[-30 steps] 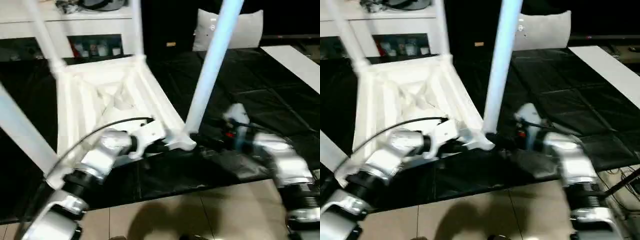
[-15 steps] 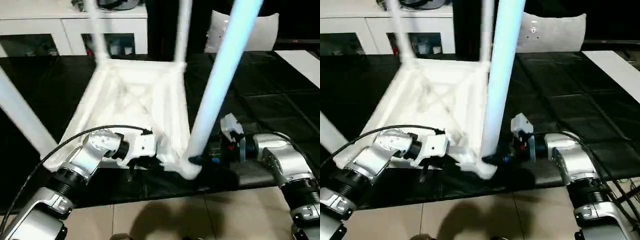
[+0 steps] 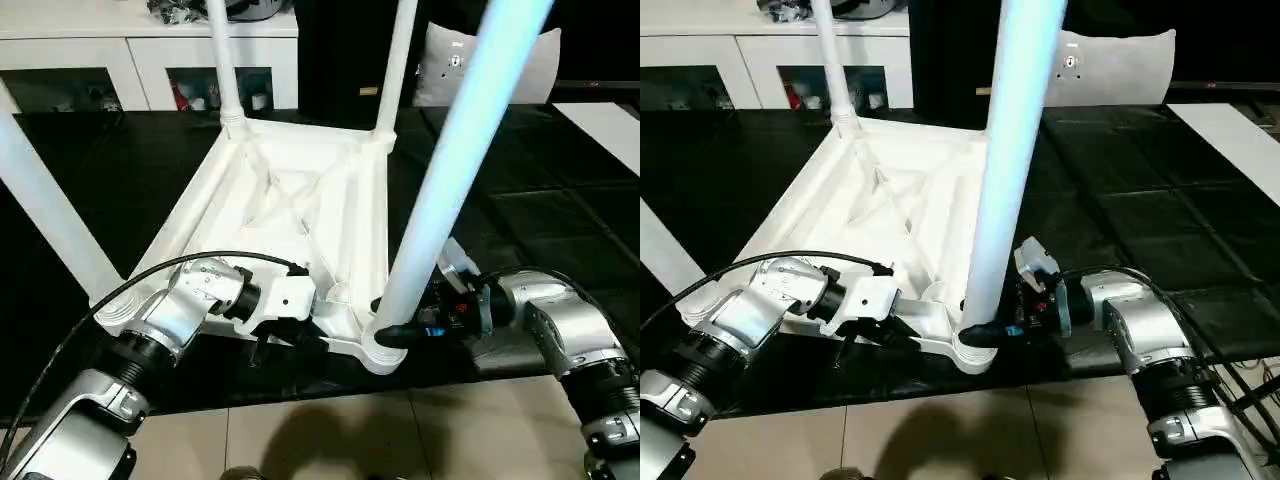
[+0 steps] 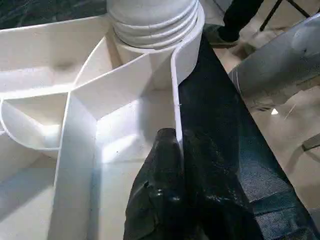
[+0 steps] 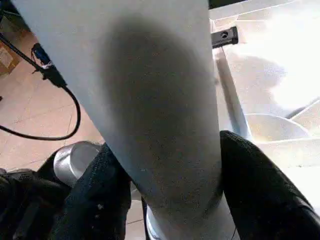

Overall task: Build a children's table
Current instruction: Rotate leg to tighten

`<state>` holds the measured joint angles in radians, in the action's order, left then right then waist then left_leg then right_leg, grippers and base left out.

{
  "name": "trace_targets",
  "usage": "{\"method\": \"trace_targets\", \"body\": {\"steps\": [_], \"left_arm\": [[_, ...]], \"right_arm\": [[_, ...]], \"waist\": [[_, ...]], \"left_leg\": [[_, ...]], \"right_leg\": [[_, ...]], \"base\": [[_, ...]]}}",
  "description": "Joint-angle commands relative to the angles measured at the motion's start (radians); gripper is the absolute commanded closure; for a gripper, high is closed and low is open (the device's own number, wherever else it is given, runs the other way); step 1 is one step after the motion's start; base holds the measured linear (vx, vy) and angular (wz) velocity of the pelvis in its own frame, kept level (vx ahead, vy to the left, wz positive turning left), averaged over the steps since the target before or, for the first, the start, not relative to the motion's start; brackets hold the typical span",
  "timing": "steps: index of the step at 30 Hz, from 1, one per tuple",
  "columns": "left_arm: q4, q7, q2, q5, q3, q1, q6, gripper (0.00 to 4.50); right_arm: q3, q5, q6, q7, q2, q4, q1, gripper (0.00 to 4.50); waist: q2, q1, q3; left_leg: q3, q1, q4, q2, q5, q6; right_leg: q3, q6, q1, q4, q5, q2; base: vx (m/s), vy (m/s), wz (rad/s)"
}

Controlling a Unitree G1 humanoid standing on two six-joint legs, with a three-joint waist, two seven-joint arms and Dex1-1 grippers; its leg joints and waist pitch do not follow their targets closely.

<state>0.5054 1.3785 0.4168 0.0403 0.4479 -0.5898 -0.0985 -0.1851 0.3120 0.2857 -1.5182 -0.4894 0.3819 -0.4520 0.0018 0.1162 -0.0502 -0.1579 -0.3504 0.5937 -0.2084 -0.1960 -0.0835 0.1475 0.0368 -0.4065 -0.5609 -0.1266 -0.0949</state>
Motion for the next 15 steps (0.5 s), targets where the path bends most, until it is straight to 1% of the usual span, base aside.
{"method": "trace_targets", "body": {"steps": [1, 3, 4, 6, 7, 8, 9, 10, 11, 12, 13, 14, 15], "left_arm": [[-0.016, -0.018, -0.019, 0.002, 0.005, 0.004, 0.03, 4.5], [-0.023, -0.04, -0.025, -0.004, -0.008, 0.009, 0.058, 4.5], [-0.036, -0.062, -0.031, -0.011, -0.021, 0.015, 0.092, 4.5], [-0.068, -0.128, -0.048, -0.015, -0.05, 0.027, 0.167, 4.5], [-0.088, -0.173, -0.061, -0.015, -0.066, 0.033, 0.217, 4.5], [-0.088, -0.173, -0.061, -0.015, -0.066, 0.033, 0.217, 4.5], [-0.127, -0.246, -0.089, -0.017, -0.092, 0.045, 0.301, 4.5], [-0.127, -0.246, -0.089, -0.017, -0.092, 0.045, 0.301, 4.5], [-0.158, -0.296, -0.114, -0.02, -0.109, 0.054, 0.367, 4.5], [-0.173, -0.312, -0.125, -0.018, -0.11, 0.056, 0.392, 4.5], [-0.174, -0.313, -0.125, -0.018, -0.11, 0.056, 0.393, 4.5], [-0.189, -0.355, -0.15, -0.007, -0.113, 0.056, 0.429, 4.5], [-0.197, -0.394, -0.171, 0.005, -0.118, 0.053, 0.455, 4.5]], "right_arm": [[-0.004, 0.025, 0.046, 0.005, 0.002, -0.031, 0.021, 2.29], [0.004, 0.025, 0.059, 0.041, 0.014, -0.037, 0.025, 2.31], [0.009, 0.02, 0.064, 0.08, 0.027, -0.043, 0.029, 2.31], [0.026, -0.022, 0.051, 0.223, 0.078, -0.032, 0.028, 2.31], [0.041, -0.044, 0.049, 0.319, 0.118, -0.017, 0.019, 2.33], [0.041, -0.044, 0.049, 0.319, 0.118, -0.017, 0.019, 2.33], [0.066, -0.082, 0.034, 0.487, 0.192, 0.018, -0.001, 2.35], [0.066, -0.082, 0.034, 0.487, 0.192, 0.018, -0.001, 2.38], [0.087, -0.098, 0.017, 0.603, 0.25, 0.045, -0.02, 2.4], [0.101, -0.098, 0.008, 0.653, 0.278, 0.056, -0.028, 2.4], [0.102, -0.098, 0.008, 0.655, 0.279, 0.056, -0.028, 2.42], [0.117, -0.101, 0.008, 0.737, 0.325, 0.076, -0.043, 2.45], [0.121, -0.114, 0.009, 0.8, 0.356, 0.092, -0.053, 2.46]], "waist": [[-0.013, -0.005, 0.072], [-0.013, -0.007, 0.071], [-0.013, -0.008, 0.069], [-0.014, -0.015, 0.065], [-0.011, -0.021, 0.062], [-0.011, -0.026, 0.062], [-0.012, -0.042, 0.059], [-0.013, -0.053, 0.057], [-0.011, -0.074, 0.056], [-0.005, -0.097, 0.054], [-0.001, -0.113, 0.057], [0.004, -0.127, 0.058], [0.017, -0.142, 0.055]], "left_leg": [[-0.009, 0.001, -0.067, -0.028, -0.165, 0.062], [-0.008, 0.0, -0.068, -0.028, -0.165, 0.059], [-0.009, 0.001, -0.068, -0.026, -0.173, 0.058], [-0.008, 0.006, -0.066, -0.021, -0.198, 0.04], [-0.007, 0.007, -0.065, -0.015, -0.215, 0.031], [-0.006, 0.007, -0.065, -0.016, -0.223, 0.022], [-0.003, 0.005, -0.063, -0.011, -0.246, 0.012], [0.0, -0.001, -0.062, -0.011, -0.26, 0.003], [0.006, -0.001, -0.054, -0.005, -0.301, -0.002], [0.009, 0.006, -0.05, -0.006, -0.342, 0.001], [0.015, 0.012, -0.046, -0.01, -0.374, 0.008], [0.02, 0.008, -0.052, -0.017, -0.387, 0.017], [0.036, -0.011, -0.077, -0.046, -0.436, 0.018]], "right_leg": [[-0.055, 0.102, 0.062, 0.064, -0.428, -0.06], [-0.055, 0.096, 0.062, 0.065, -0.436, -0.059], [-0.053, 0.09, 0.061, 0.069, -0.455, -0.06], [-0.046, 0.062, 0.057, 0.081, -0.536, -0.062], [-0.04, 0.04, 0.056, 0.09, -0.583, -0.061], [-0.039, 0.032, 0.054, 0.092, -0.599, -0.062], [-0.027, 0.01, 0.055, 0.101, -0.639, -0.06], [-0.02, -0.002, 0.058, 0.102, -0.655, -0.059], [-0.001, -0.044, 0.059, 0.12, -0.7, -0.056], [0.014, -0.055, 0.053, 0.134, -0.711, -0.055], [0.035, -0.07, 0.063, 0.144, -0.711, -0.058], [0.036, -0.066, 0.071, 0.143, -0.679, -0.059], [0.034, -0.045, 0.093, 0.12, -0.602, -0.059]], "base": [[0.0, 0.0, 0.0], [0.0, 0.0, 0.0], [0.0, 0.0, 0.0], [0.0, 0.0, 0.0], [0.0, 0.0, 0.0], [0.0, 0.0, 0.0], [0.0, 0.0, 0.0], [0.0, 0.0, 0.0], [0.0, 0.0, 0.0], [0.0, 0.0, 0.0], [0.0, 0.0, 0.0], [0.0, 0.0, 0.0], [0.0, 0.0, 0.0]]}}
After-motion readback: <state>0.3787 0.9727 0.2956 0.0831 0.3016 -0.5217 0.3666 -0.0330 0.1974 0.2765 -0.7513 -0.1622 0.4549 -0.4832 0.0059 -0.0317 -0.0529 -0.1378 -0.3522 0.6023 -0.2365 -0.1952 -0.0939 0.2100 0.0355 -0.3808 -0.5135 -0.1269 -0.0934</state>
